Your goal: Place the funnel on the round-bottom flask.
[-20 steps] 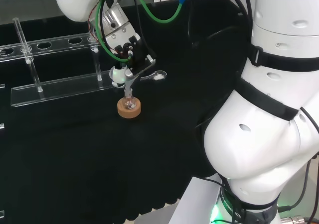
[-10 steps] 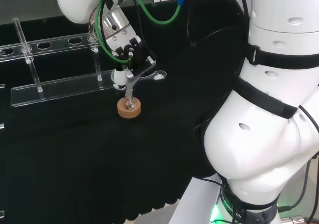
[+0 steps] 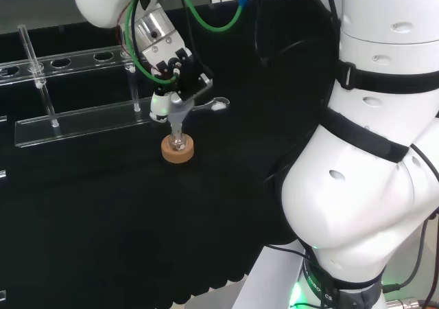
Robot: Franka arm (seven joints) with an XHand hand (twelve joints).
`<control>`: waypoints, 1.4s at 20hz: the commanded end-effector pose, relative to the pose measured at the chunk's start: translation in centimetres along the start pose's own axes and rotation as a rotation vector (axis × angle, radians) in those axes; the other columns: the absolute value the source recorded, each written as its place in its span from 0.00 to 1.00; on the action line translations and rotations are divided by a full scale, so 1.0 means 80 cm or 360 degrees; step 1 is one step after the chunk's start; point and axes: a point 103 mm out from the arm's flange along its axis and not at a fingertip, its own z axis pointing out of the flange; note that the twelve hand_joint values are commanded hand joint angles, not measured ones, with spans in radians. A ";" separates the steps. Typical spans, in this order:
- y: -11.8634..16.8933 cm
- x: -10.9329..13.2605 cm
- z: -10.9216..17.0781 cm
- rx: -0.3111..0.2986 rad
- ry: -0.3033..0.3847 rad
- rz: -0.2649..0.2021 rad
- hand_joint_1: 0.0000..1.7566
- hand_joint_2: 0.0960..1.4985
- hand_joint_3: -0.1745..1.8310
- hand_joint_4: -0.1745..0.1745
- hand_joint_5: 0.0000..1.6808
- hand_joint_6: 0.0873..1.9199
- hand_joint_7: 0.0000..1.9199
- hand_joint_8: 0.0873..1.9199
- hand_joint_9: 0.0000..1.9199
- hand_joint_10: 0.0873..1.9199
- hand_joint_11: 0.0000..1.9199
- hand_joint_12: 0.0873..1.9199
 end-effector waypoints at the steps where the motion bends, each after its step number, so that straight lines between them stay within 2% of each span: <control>1: -0.006 0.003 -0.002 0.0023 -0.0007 -0.0024 0.28 0.37 0.21 0.43 0.05 0.00 0.01 0.20 0.10 0.40 0.22 0.74; 3: -0.008 0.001 -0.002 0.0011 -0.0001 -0.0026 0.27 0.38 0.19 0.43 0.04 0.00 0.00 0.16 0.08 0.41 0.21 0.75; 8: -0.018 -0.007 -0.012 -0.0109 0.0033 -0.0022 0.26 0.39 0.17 0.42 0.03 0.00 0.00 0.13 0.05 0.43 0.20 0.76; 10: -0.023 -0.012 -0.021 -0.0155 0.0045 -0.0025 0.26 0.39 0.16 0.42 0.04 0.00 0.00 0.16 0.05 0.43 0.19 0.76; 14: -0.031 -0.026 -0.034 -0.0230 0.0105 -0.0037 0.28 0.42 0.15 0.39 0.07 0.00 0.01 0.29 0.10 0.41 0.20 0.76; 17: -0.036 -0.035 -0.041 -0.0288 0.0136 -0.0057 0.28 0.43 0.14 0.39 0.08 0.00 0.02 0.33 0.13 0.39 0.20 0.75; 22: -0.034 -0.074 -0.046 -0.0308 0.0233 -0.0065 0.34 0.45 0.15 0.38 0.15 0.00 0.10 0.33 0.23 0.33 0.24 0.72; 28: -0.024 -0.124 -0.048 -0.0344 0.0296 -0.0020 0.37 0.46 0.17 0.37 0.17 0.00 0.14 0.33 0.26 0.30 0.27 0.69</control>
